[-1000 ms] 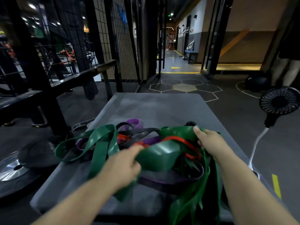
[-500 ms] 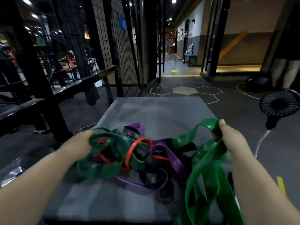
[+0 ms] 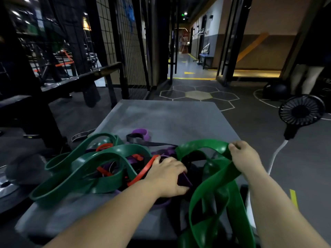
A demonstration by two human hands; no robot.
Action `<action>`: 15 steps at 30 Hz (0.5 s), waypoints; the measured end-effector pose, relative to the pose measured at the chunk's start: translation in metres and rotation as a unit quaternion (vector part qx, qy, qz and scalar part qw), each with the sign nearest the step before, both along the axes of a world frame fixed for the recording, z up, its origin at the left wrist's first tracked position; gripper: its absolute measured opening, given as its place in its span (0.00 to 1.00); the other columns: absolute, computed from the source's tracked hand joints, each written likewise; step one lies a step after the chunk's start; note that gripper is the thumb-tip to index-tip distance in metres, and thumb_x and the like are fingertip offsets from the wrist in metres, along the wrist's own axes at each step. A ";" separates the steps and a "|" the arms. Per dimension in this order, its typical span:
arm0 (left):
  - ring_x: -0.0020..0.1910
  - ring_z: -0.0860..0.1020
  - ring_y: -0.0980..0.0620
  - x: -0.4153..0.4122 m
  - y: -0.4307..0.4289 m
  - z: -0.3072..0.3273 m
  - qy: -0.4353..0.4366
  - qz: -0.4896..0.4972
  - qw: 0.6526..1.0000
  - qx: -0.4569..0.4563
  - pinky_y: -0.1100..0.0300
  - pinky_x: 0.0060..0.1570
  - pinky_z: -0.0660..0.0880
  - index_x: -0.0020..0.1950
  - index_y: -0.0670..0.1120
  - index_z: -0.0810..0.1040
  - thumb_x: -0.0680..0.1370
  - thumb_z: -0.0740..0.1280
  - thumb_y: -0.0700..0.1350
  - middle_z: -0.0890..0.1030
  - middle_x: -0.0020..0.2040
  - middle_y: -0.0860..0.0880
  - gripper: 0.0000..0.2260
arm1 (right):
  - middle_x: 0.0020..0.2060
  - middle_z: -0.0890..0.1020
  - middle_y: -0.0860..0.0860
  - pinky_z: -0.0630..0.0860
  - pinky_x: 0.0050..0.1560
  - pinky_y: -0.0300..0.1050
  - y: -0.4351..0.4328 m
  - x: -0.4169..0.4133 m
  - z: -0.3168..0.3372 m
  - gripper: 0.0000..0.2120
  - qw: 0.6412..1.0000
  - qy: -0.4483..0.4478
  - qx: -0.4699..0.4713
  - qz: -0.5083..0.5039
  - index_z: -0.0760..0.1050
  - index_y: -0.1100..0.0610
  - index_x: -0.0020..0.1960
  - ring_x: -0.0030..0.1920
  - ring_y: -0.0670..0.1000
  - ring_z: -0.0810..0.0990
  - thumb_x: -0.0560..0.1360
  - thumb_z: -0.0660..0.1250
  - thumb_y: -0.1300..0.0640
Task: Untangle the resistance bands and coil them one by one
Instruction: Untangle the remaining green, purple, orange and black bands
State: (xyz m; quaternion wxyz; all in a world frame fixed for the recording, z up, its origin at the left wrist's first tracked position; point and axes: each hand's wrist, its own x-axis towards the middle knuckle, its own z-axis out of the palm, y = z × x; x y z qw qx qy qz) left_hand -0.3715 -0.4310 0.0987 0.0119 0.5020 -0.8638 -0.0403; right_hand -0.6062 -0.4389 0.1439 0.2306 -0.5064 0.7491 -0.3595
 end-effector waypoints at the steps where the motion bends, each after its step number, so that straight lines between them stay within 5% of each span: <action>1: 0.70 0.60 0.53 0.001 0.000 -0.002 -0.018 -0.017 1.000 0.007 0.39 0.72 0.51 0.63 0.56 0.73 0.70 0.67 0.64 0.71 0.66 0.58 0.25 | 0.59 0.77 0.58 0.69 0.48 0.48 0.000 0.000 -0.003 0.16 1.000 0.018 0.014 0.003 0.72 0.58 0.67 0.49 0.57 0.73 0.83 0.56 0.52; 7: 0.68 0.63 0.50 0.029 -0.003 -0.002 -0.048 -0.113 0.992 0.000 0.52 0.64 0.66 0.46 0.48 0.81 0.74 0.65 0.62 0.78 0.57 0.55 0.18 | 0.51 0.79 0.57 0.72 0.41 0.49 -0.002 -0.004 -0.011 0.15 0.998 0.053 0.041 -0.003 0.73 0.57 0.64 0.40 0.54 0.75 0.82 0.57 0.51; 10: 0.58 0.71 0.49 0.049 -0.005 0.007 -0.013 -0.107 0.994 -0.002 0.56 0.60 0.71 0.36 0.48 0.76 0.71 0.66 0.57 0.77 0.42 0.51 0.13 | 0.59 0.78 0.54 0.75 0.49 0.51 0.003 0.001 -0.008 0.31 0.995 0.070 0.061 0.025 0.69 0.50 0.66 0.51 0.56 0.77 0.72 0.64 0.31; 12: 0.56 0.71 0.52 0.063 -0.002 0.017 -0.035 -0.080 0.996 0.027 0.60 0.56 0.71 0.34 0.50 0.71 0.68 0.66 0.56 0.72 0.38 0.56 0.11 | 0.65 0.74 0.52 0.72 0.60 0.57 0.004 0.012 -0.008 0.44 0.981 0.144 0.114 0.070 0.65 0.43 0.70 0.63 0.58 0.74 0.61 0.65 0.21; 15: 0.52 0.71 0.52 0.078 0.002 0.029 -0.047 -0.029 0.997 0.047 0.56 0.54 0.73 0.34 0.52 0.69 0.68 0.66 0.55 0.71 0.40 0.55 0.10 | 0.69 0.69 0.53 0.57 0.69 0.67 0.002 0.032 -0.011 0.49 0.908 0.376 0.157 0.094 0.65 0.43 0.71 0.72 0.58 0.62 0.56 0.63 0.18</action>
